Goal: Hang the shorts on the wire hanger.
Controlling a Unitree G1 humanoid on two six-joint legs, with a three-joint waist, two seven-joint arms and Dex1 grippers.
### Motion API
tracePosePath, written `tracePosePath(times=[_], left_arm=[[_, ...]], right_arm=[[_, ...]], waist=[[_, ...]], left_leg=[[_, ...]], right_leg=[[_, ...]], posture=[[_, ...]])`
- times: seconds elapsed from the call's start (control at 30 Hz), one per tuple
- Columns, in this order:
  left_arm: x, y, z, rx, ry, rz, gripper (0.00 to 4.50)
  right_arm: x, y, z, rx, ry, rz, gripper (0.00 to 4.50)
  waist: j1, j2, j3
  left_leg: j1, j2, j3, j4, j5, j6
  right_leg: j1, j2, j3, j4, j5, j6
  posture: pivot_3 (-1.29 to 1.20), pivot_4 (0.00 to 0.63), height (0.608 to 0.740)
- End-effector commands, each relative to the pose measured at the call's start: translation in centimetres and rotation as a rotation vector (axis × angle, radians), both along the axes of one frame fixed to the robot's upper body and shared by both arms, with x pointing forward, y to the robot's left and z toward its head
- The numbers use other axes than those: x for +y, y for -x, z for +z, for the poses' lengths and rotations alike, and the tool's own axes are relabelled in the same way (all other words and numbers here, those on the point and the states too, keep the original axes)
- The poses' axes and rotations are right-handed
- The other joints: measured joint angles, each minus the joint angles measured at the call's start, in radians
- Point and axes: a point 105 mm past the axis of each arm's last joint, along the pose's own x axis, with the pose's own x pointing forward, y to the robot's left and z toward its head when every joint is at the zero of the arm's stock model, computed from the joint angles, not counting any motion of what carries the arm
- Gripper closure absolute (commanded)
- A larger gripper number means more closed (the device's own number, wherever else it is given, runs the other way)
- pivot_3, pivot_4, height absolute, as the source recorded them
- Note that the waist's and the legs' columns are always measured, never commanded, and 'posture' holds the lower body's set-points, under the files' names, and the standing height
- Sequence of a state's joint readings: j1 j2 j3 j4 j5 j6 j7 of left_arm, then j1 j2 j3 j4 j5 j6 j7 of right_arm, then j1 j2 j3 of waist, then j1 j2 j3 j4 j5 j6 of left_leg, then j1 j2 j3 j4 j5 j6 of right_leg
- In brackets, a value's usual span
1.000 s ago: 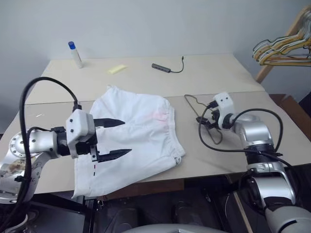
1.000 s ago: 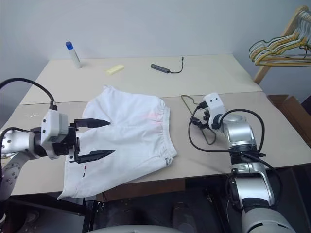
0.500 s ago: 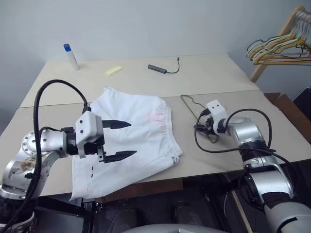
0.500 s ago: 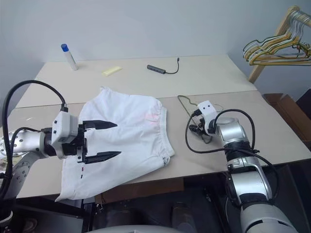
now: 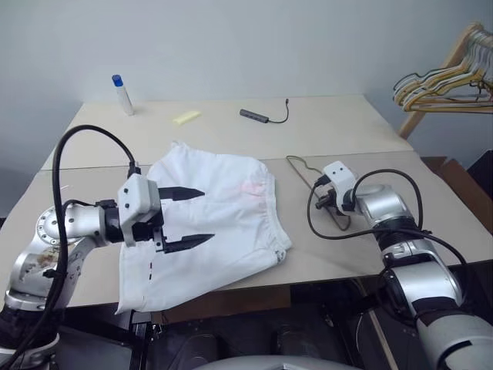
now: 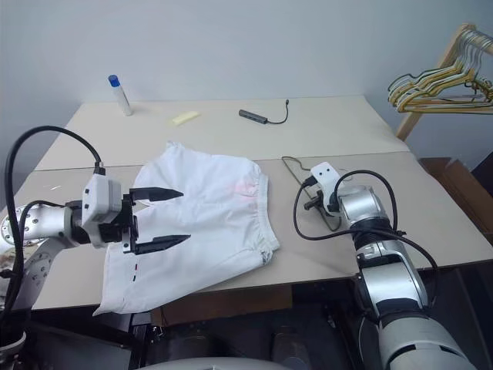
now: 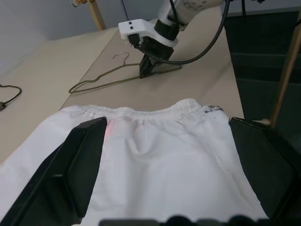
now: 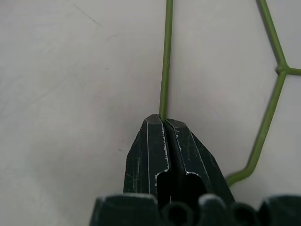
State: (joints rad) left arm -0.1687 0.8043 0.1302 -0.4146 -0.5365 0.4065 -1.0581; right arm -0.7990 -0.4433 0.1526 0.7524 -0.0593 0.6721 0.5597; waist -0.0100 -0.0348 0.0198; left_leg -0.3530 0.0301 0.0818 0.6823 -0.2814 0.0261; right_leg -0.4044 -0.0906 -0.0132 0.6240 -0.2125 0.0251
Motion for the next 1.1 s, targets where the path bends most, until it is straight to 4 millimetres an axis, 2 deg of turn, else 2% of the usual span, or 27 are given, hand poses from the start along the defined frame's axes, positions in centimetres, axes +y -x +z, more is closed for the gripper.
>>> tracePosePath(times=[0.03, 0.07, 0.1, 0.2, 0.3, 0.4, 0.53, 0.7, 0.83, 1.0, 1.1], left_arm=[[-0.6, -2.5, 0.9, 0.037, 0.144, 0.148, 0.00], [-0.6, -3.2, 1.1, 0.071, 0.200, 0.199, 0.00], [-0.4, -4.2, 1.8, 0.145, 0.346, 0.268, 0.00], [-0.2, -4.9, 2.8, 0.333, 0.619, 0.331, 0.00], [-0.4, -5.1, 2.9, 0.526, 0.889, 0.322, 0.00], [-1.1, -5.6, 2.9, 0.673, 1.074, 0.310, 0.00], [-3.6, -5.0, 3.7, 0.713, 1.096, 0.229, 0.00], [-4.3, -5.4, 4.7, 0.668, 1.125, 0.255, 0.00], [-4.1, -5.7, 4.8, 0.600, 1.089, 0.308, 0.00], [-3.5, -6.7, 4.7, 0.582, 1.146, 0.365, 0.00], [-3.2, -6.9, 4.6, 0.581, 1.188, 0.374, 0.60]], right_arm=[[-1.0, -1.2, 2.5, -0.151, 0.029, -0.075, 4.46], [-0.8, -1.4, 3.6, -0.201, 0.024, -0.079, 4.46], [-0.3, -1.6, 5.3, -0.270, 0.016, -0.062, 4.46], [1.8, -1.1, 9.4, -0.442, -0.029, 0.027, 4.46], [5.4, 1.0, 13.3, -0.647, -0.043, 0.245, 4.46], [8.3, 3.0, 15.1, -0.766, -0.077, 0.399, 4.46], [11.3, 5.2, 15.4, -0.844, -0.024, 0.565, 4.46], [13.8, 7.2, 15.7, -0.898, -0.025, 0.666, 4.46], [14.4, 8.0, 15.5, -0.918, -0.013, 0.705, 4.46], [14.6, 8.7, 14.9, -0.915, -0.003, 0.763, 4.46], [14.7, 8.8, 14.8, -0.913, -0.003, 0.772, 4.50]], waist=[[0.004, 0.001, 0.001], [0.003, 0.001, 0.001], [0.000, 0.002, 0.001], [-0.011, 0.004, 0.002], [-0.026, 0.004, 0.001], [-0.028, 0.004, 0.001], [-0.015, 0.004, 0.001], [-0.002, 0.004, 0.001], [-0.002, 0.004, 0.001], [-0.002, 0.004, 0.001], [-0.003, 0.004, 0.001]], left_leg=[[0.000, 0.000, -0.001, 0.000, 0.000, 0.000], [-0.001, -0.001, -0.002, 0.000, 0.000, 0.000], [-0.001, 0.000, -0.005, 0.000, 0.000, 0.000], [-0.007, -0.001, -0.010, 0.000, 0.000, 0.000], [-0.017, -0.001, -0.013, 0.001, 0.001, -0.001], [-0.017, 0.000, -0.014, 0.001, 0.001, -0.001], [-0.015, -0.004, -0.015, 0.002, 0.001, -0.001], [-0.016, -0.006, -0.015, 0.002, 0.001, -0.001], [-0.016, -0.007, -0.015, 0.002, 0.001, -0.001], [-0.016, -0.007, -0.015, 0.002, 0.001, -0.001], [-0.016, -0.007, -0.015, 0.002, 0.001, -0.001]], right_leg=[[0.000, 0.000, 0.000, 0.000, 0.000, 0.000], [0.000, 0.000, 0.000, 0.000, 0.000, 0.000], [-0.001, 0.000, 0.001, 0.000, 0.000, 0.000], [-0.008, -0.001, 0.003, 0.002, 0.001, 0.001], [-0.019, 0.000, 0.004, 0.005, 0.001, 0.001], [-0.018, -0.001, 0.003, 0.004, 0.001, 0.001], [-0.015, -0.002, 0.002, 0.004, 0.002, 0.002], [-0.015, -0.001, 0.001, 0.003, 0.002, 0.001], [-0.015, -0.002, 0.001, 0.002, 0.002, 0.001], [-0.014, -0.002, 0.000, 0.001, 0.002, 0.001], [-0.014, -0.002, 0.000, 0.001, 0.002, 0.001]], posture=[[0.04, 0.000, 0.740], [0.03, 0.000, 0.740], [0.03, 0.000, 0.740], [0.02, 0.000, 0.740], [0.02, 0.000, 0.740], [0.02, 0.000, 0.740], [0.02, 0.000, 0.740], [0.01, 0.000, 0.740], [0.01, 0.000, 0.740], [0.00, 0.000, 0.740], [0.00, 0.000, 0.740]])
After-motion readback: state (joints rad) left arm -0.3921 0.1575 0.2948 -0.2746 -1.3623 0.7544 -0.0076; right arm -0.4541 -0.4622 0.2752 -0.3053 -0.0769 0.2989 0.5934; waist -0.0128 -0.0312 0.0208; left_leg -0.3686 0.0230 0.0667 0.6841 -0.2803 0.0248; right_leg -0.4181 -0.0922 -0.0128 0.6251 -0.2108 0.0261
